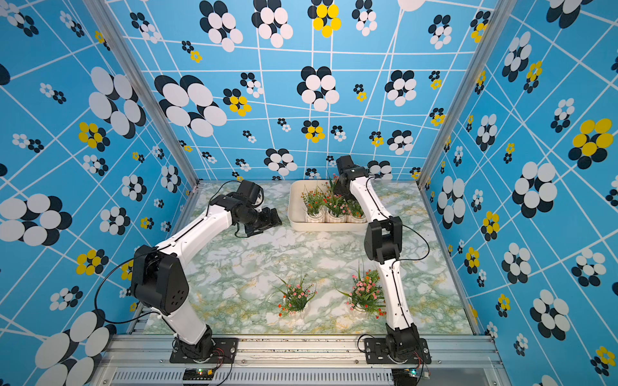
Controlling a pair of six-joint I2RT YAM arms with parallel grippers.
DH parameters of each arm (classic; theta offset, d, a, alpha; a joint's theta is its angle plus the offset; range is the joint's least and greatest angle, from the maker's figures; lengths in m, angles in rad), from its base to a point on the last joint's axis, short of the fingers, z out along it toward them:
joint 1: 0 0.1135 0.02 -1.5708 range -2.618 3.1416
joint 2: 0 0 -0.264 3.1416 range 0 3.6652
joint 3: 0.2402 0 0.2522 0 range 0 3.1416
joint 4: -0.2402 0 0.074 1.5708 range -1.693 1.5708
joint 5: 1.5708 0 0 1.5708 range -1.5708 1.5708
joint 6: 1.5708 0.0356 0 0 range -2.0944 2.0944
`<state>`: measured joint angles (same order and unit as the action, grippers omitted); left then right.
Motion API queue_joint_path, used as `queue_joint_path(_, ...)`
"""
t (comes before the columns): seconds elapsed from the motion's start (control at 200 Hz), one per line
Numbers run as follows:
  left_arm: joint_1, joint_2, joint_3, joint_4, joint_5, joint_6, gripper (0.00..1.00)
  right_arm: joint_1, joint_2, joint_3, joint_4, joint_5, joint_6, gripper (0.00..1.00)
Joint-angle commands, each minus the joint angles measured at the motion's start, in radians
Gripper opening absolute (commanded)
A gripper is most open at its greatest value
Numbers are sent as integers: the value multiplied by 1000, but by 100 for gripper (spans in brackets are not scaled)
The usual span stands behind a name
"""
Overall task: Put the potted gypsophila into the storage box
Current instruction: Place the baby's breath potted plant at the storage box.
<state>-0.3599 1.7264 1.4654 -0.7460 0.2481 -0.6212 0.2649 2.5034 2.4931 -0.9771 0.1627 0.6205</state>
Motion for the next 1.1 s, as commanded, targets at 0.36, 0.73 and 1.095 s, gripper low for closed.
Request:
queue_joint_path(0.36,13,-10,-40,31,37,-24,86,-4,9,-1,21,-7,39,14)
queue_joint_path(0.73,20,-25,-59,45,51,-33,86,-1,-31,-2,20,-1,41,18)
queue_joint_path(1.095,39,-96,-67,24,43,-26,86,-1,-182,10,32,24,6,25)
